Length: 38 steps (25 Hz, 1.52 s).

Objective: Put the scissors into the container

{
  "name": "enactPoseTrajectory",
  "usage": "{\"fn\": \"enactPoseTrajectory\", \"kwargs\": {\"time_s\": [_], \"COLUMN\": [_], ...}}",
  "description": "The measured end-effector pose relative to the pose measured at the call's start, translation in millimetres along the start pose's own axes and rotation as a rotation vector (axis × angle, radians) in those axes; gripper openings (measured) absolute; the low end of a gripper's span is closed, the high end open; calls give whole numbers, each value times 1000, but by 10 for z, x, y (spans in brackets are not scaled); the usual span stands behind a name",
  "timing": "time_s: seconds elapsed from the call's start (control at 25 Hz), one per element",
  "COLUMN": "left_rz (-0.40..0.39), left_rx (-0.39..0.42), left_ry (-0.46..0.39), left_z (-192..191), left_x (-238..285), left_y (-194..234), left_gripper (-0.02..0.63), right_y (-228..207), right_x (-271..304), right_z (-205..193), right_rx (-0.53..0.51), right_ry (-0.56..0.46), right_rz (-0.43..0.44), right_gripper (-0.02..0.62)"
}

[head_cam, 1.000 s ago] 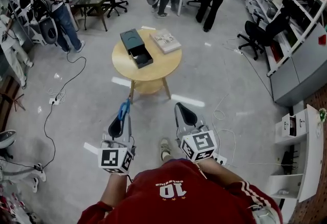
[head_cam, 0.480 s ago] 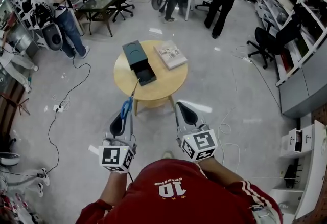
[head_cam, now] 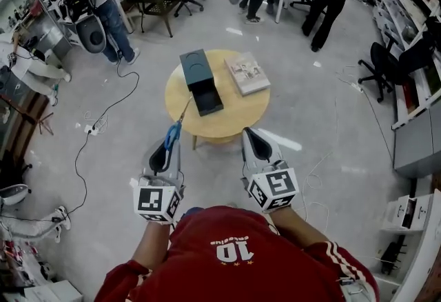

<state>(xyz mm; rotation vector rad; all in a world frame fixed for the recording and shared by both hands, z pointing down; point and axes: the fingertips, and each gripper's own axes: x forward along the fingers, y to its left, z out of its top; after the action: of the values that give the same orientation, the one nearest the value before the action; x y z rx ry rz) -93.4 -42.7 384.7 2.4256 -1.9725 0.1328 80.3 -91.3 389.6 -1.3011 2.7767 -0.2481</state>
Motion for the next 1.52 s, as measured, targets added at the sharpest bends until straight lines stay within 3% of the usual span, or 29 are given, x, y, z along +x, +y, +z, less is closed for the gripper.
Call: {"fn": "enactPoseTrajectory", "kwargs": {"time_s": [0.4,0.84,1.52], "left_rz": [32,9,-71], "left_rx": [20,8,1], "left_ry": [62,78,263], "left_z": [-127,-360,-1165], "left_x": [300,1082,2459], "left_y": [188,429,1009], "left_gripper": [51,51,51], "right_y": [-120,-514,-937], "right_x": [312,791,2101], "right_z": [-131,-42,38], "right_rx": [47,-8,-10], "right_ry": [36,50,103], "right_rz": [28,-13,-53], "right_gripper": [-12,-12,-12]}}
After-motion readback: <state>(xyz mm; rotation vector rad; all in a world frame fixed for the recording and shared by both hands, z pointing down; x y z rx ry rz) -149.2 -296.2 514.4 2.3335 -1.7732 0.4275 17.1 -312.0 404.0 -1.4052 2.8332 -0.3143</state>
